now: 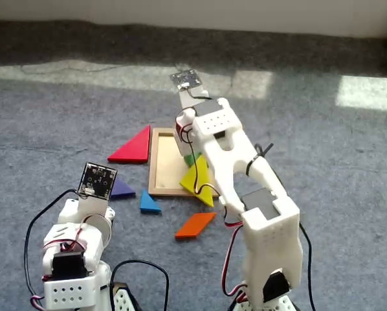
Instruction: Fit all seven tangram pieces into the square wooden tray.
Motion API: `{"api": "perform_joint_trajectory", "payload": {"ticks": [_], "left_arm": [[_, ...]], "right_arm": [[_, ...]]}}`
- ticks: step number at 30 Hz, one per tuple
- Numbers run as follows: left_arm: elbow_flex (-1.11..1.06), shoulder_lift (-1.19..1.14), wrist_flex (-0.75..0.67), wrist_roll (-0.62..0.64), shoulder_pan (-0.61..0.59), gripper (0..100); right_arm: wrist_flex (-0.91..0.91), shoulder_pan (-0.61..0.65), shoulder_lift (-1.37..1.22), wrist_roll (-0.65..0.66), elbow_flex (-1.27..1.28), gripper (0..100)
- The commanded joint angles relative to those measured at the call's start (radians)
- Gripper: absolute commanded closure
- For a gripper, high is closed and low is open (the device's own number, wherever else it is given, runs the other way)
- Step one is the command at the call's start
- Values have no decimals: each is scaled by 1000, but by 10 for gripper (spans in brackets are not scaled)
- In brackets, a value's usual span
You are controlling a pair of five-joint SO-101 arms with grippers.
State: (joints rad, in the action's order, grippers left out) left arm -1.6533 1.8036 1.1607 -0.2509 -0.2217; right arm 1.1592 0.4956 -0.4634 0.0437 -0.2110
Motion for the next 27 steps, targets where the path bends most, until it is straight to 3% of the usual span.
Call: {"api": "perform_joint_trajectory", "payload": {"ticks": [1,12,27], "left_arm": [[4,7,-12,-11,13,990],[4,7,-12,-11,13,990],[4,7,-12,-11,12,990]], "right_arm": [[12,-44,102,0,-68,897],[-41,-74,-65,0,-77,897],[-13,143,-87,2,-76,897]]}}
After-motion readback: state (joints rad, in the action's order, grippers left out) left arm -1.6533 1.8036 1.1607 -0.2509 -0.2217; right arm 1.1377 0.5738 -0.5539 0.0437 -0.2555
